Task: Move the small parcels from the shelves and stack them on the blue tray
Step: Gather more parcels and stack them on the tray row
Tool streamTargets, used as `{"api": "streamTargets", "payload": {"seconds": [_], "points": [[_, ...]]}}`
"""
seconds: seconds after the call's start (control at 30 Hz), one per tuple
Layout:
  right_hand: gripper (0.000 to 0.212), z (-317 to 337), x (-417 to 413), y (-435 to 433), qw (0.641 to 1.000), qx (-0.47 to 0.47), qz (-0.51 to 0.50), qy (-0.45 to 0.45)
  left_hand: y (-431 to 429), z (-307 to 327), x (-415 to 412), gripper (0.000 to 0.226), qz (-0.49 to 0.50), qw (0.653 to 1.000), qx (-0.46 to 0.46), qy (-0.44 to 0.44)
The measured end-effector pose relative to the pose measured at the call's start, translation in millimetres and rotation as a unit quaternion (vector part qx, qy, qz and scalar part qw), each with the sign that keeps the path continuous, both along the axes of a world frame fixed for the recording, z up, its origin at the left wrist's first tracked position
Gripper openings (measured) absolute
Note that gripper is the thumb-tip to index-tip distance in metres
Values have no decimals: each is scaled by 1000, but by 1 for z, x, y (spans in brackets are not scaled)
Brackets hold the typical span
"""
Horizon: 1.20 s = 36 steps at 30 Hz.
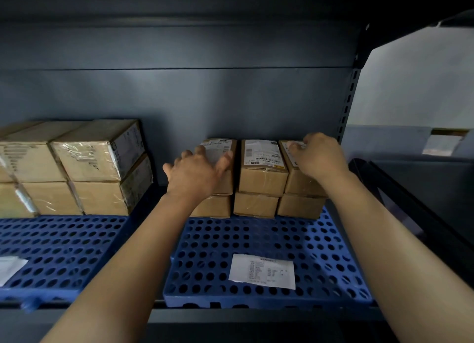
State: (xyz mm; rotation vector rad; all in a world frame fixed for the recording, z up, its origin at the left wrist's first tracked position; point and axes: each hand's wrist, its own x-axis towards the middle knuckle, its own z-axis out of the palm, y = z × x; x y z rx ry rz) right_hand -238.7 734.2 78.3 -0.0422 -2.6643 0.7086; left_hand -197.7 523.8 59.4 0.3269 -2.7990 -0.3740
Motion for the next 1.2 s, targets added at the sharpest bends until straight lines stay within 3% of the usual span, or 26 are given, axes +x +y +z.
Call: {"api": "streamTargets", "payload": {"seconds": [0.27, 0.47, 0.63, 0.87, 1.2], "points": [[46, 11, 14, -9, 999, 12, 19, 30, 1, 3, 2, 79, 10, 1000, -13, 9], [37, 25, 30, -15, 994, 50, 94, 25, 2, 6, 7, 78, 17, 1000, -21, 10], [35, 34, 42, -18, 986, 105, 132, 19, 10, 16, 21, 65, 12, 994, -72, 75], [33, 49, 67, -21, 955, 228, 188, -3, 24, 42, 49, 38, -102, 978, -98, 156], [35, 53, 112, -6, 948, 265, 174, -11, 46, 47, 85, 29, -215, 957, -116, 154]]}}
